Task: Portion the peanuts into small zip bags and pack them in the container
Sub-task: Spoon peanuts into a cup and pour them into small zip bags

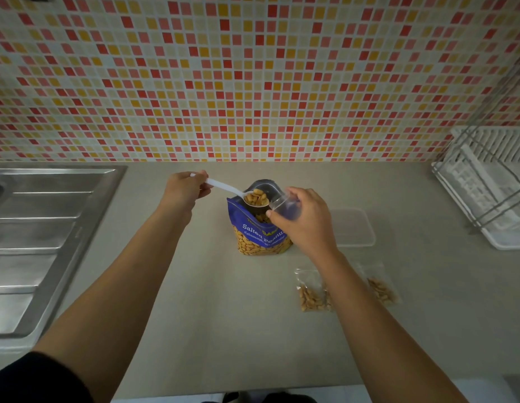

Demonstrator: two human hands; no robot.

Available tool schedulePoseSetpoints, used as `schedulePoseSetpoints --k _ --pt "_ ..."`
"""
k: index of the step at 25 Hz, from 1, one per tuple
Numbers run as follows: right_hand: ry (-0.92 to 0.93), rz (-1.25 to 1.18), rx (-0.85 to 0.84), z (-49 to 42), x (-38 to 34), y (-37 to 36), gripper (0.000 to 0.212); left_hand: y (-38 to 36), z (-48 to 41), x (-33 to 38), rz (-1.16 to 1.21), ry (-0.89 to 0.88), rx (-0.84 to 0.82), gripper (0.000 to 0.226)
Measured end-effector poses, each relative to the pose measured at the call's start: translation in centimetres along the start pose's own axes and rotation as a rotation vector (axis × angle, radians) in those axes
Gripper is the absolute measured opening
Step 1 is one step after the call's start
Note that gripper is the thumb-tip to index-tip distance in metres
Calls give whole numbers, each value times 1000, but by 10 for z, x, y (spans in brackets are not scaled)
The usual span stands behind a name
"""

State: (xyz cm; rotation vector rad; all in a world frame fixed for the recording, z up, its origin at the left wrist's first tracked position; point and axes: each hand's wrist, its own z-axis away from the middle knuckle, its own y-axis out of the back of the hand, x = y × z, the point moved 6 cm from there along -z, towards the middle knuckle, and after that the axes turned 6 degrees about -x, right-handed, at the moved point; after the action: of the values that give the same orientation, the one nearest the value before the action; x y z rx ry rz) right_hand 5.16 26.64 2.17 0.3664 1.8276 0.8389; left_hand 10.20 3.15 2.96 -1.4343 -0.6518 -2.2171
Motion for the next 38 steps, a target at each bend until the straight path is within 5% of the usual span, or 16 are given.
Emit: schedulePoseSetpoints --k 12,17,20,26,33,38 --pt "-11 -24 11 -6 -8 -4 54 -20 8 55 -145 -132 -64 25" --pt "-44 -205 74 -6 -9 1 57 -50 41 98 -413 -501 -198 18" --pt "-52 -290 108 -4 -6 4 55 -49 62 121 -570 -678 -146 22" --pt "-80 -415 143 6 6 6 52 -17 39 98 -250 -454 -68 17" --pt "-204 -721 120 23 35 -2 45 -28 30 42 -299 -453 112 26" --pt "-165 -776 80 25 34 -6 44 -58 24 20 -905 -592 63 28"
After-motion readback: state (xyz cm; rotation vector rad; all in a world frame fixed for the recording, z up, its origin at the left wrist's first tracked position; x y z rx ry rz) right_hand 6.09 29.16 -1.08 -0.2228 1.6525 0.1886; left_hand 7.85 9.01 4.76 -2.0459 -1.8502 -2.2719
